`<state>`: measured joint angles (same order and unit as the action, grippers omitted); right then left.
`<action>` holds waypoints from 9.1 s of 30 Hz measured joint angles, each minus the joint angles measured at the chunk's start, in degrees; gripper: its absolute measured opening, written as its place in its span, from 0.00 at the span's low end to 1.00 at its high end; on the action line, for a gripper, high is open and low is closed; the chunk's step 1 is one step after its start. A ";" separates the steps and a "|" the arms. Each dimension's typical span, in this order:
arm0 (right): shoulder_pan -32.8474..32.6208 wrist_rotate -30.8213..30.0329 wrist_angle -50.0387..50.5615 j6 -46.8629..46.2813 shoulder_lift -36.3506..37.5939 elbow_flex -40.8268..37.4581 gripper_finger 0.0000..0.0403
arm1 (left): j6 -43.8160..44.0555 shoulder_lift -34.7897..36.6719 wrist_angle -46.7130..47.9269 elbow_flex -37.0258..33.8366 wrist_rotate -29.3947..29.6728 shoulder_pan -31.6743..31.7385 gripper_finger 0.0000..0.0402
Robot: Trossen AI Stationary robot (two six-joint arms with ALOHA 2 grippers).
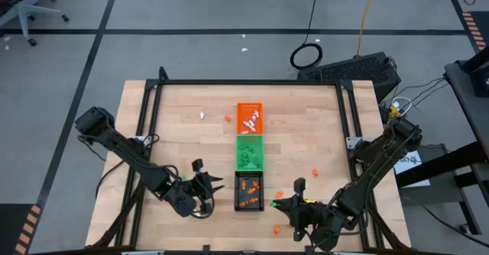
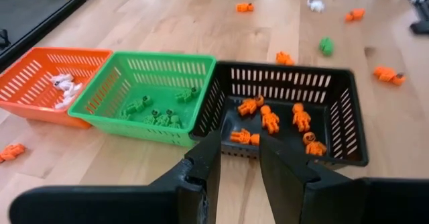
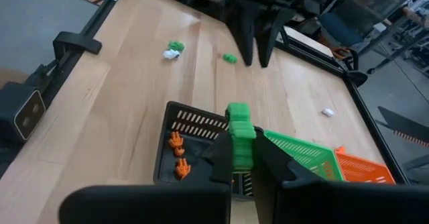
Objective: Sort Halloween decoration
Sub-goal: Put the green skeleton toy into the green bin, then put the white skeleton toy into the orange bin
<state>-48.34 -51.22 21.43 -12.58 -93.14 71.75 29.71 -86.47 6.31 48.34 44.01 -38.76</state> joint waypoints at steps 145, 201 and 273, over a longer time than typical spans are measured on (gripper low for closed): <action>16.65 1.79 -3.99 3.87 -4.07 -0.09 0.39 | 14.94 17.54 12.21 -21.17 -3.41 47.06 0.36; 20.56 1.81 -6.60 5.06 -8.72 -0.11 0.39 | 17.19 -8.82 -20.95 -21.16 -1.70 50.63 0.40; 21.76 1.79 -6.16 4.70 -8.70 -0.11 0.39 | 8.98 -7.18 -17.64 -21.20 -8.75 58.53 0.69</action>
<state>-26.57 -49.43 15.27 -7.88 -101.84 71.64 38.70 -93.66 -11.32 27.13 35.26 19.77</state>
